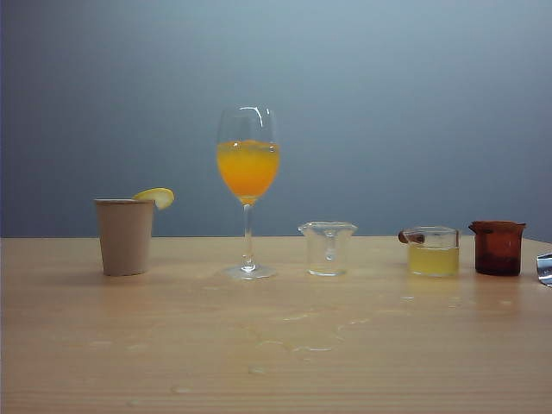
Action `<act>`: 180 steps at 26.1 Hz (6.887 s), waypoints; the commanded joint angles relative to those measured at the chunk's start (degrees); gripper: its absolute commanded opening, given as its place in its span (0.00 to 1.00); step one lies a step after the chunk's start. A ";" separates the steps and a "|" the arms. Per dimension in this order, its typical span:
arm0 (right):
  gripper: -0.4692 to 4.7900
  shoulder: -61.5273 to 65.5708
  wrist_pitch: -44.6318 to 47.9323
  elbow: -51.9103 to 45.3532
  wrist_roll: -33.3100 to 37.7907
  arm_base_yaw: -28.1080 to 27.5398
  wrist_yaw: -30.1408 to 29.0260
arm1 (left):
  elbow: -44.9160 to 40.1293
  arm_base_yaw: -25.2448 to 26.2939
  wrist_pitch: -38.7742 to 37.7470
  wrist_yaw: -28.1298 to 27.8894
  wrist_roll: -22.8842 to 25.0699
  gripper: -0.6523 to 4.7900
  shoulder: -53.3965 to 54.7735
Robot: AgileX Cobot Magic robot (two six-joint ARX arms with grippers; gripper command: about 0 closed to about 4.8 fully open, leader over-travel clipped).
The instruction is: Pick up the third measuring cup from the left, pour the pineapple juice inside into the goblet, and finally put the measuring cup back in its original place.
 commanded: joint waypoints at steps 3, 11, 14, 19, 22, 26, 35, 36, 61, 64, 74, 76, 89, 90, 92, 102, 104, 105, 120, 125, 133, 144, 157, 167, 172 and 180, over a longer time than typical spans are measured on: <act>0.08 0.04 0.96 -0.37 0.17 0.07 0.15 | 0.22 0.11 0.90 0.42 0.04 0.11 0.07; 0.08 0.04 -1.03 3.41 1.31 0.09 1.77 | 1.92 0.13 1.53 -0.52 -3.13 0.11 0.07; 0.08 0.24 -3.54 8.33 1.68 0.09 6.58 | 6.01 0.13 -1.92 -1.38 -6.43 0.11 0.07; 0.08 6.32 -3.72 17.07 1.66 0.09 7.63 | 15.52 0.13 -4.96 -1.31 -6.43 0.11 3.91; 0.08 13.07 -3.69 23.17 1.70 0.11 6.49 | 23.74 0.07 -5.29 -0.63 -6.45 0.11 13.20; 0.08 20.98 -3.10 29.66 1.73 0.74 2.43 | 34.62 0.07 -5.25 1.05 -6.47 0.11 25.57; 0.08 32.52 3.91 31.89 1.70 11.30 4.07 | 51.32 -9.90 -7.08 8.13 -7.39 0.11 45.18; 0.08 34.16 5.05 31.89 1.70 14.08 6.95 | 52.83 -12.81 -7.50 8.15 -7.48 0.11 47.06; 0.08 62.34 37.73 17.55 7.30 22.47 8.81 | 56.06 -28.20 -12.46 6.88 -9.99 0.11 51.39; 0.08 67.69 42.60 17.57 7.30 22.47 8.81 | 56.06 -28.20 -12.28 6.91 -10.10 0.11 51.39; 0.95 92.28 63.32 19.37 7.74 22.29 9.46 | 56.06 -28.20 -11.65 8.22 -10.10 0.11 51.41; 0.95 93.18 63.52 19.91 7.74 22.10 9.49 | 56.06 -28.20 -11.65 8.22 -10.10 0.11 51.41; 0.95 101.24 66.31 23.39 9.49 20.20 8.81 | 56.08 -28.20 -8.46 10.43 -10.19 0.11 51.41; 0.95 102.07 66.53 24.11 9.51 20.20 8.83 | 56.08 -28.20 -8.46 10.47 -10.47 0.11 51.41; 0.95 104.13 66.66 26.32 9.49 20.20 9.01 | 56.08 -28.20 -8.50 10.60 -10.54 0.11 51.41; 0.95 107.84 65.85 30.34 9.44 19.47 10.51 | 56.08 -28.20 -8.48 10.62 -10.54 0.11 51.41; 0.95 107.86 65.40 30.34 9.44 19.15 10.58 | 56.08 -28.20 -8.48 10.75 -10.56 0.11 51.41; 0.95 107.86 65.16 30.34 9.44 18.69 10.51 | 56.08 -28.20 -8.48 10.75 -10.54 0.11 51.41; 0.95 111.21 64.94 32.81 9.16 16.17 6.23 | 56.08 -28.20 -8.11 10.78 -11.65 0.11 51.39; 0.95 113.35 64.83 35.39 9.14 16.15 5.97 | 56.08 -28.20 -8.07 10.78 -11.63 0.11 51.39; 0.95 115.38 64.22 37.64 9.14 16.04 5.99 | 56.08 -28.20 -7.80 10.78 -11.65 0.11 51.39; 0.94 117.81 63.54 40.63 9.14 16.04 6.03 | 56.08 -28.20 -7.82 10.78 -11.61 0.11 51.39; 0.77 117.96 63.39 40.87 9.14 16.04 6.01 | 56.08 -28.20 -7.82 10.80 -11.63 0.11 51.39; 0.67 117.96 63.19 40.87 9.11 16.04 5.99 | 56.08 -28.20 -7.82 10.78 -11.61 0.11 51.39; 0.65 117.96 62.90 40.85 9.11 16.04 5.99 | 56.08 -28.20 -7.85 10.78 -11.61 0.11 51.39; 0.64 117.85 63.12 40.85 9.03 16.04 5.95 | 56.08 -28.20 -7.87 10.78 -11.61 0.11 51.39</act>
